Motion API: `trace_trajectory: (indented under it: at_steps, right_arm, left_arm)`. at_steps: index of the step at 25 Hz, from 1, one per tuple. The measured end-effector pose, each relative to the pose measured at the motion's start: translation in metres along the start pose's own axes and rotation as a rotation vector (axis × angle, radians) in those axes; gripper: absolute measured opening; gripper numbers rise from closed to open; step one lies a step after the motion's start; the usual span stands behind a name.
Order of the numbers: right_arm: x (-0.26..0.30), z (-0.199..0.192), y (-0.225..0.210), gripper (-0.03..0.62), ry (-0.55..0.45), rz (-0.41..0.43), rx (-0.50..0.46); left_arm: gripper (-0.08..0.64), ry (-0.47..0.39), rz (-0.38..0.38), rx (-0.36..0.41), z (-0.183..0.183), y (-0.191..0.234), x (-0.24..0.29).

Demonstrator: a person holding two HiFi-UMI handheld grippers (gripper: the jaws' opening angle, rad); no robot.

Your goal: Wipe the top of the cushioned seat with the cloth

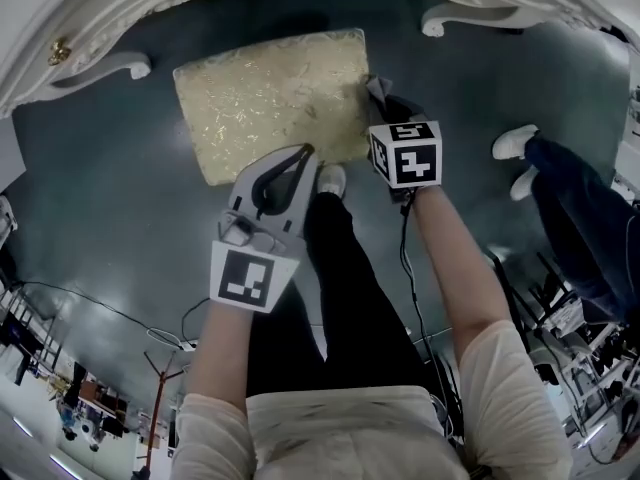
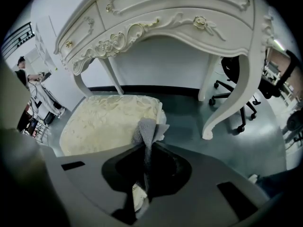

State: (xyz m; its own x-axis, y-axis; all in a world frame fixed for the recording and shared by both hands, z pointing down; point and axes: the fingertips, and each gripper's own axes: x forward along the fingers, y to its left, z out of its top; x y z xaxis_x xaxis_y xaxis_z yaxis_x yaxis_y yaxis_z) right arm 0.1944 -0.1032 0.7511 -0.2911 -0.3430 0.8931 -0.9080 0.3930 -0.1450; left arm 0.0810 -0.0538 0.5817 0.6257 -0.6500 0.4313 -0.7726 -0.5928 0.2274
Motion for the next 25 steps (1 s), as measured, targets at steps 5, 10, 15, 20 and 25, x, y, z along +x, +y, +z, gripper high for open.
trace_trajectory:
  at_steps: [5,10,15,20,25]
  right_arm:
    - [-0.011,-0.002,-0.017,0.031,0.006,-0.035,-0.004]
    - [-0.029,0.009,0.000,0.031,-0.020,-0.026,0.011]
    - [-0.040,0.016,0.049,0.031,-0.053,0.004,0.027]
    - [-0.035,0.014,0.116,0.031,-0.054,0.047,0.043]
    - [-0.019,0.002,0.191,0.031,-0.028,0.114,0.048]
  left_arm:
    - [0.002,-0.022,0.012,-0.008,0.007,-0.009,-0.002]
    - [0.002,-0.034,0.003,-0.016,0.012,-0.007,-0.022]
    - [0.002,-0.026,-0.027,-0.002,0.006,0.005,-0.054]
    - [0.002,-0.005,-0.004,0.002,-0.010,0.036,-0.100]
    - [0.002,-0.024,0.062,-0.033,-0.025,0.076,-0.146]
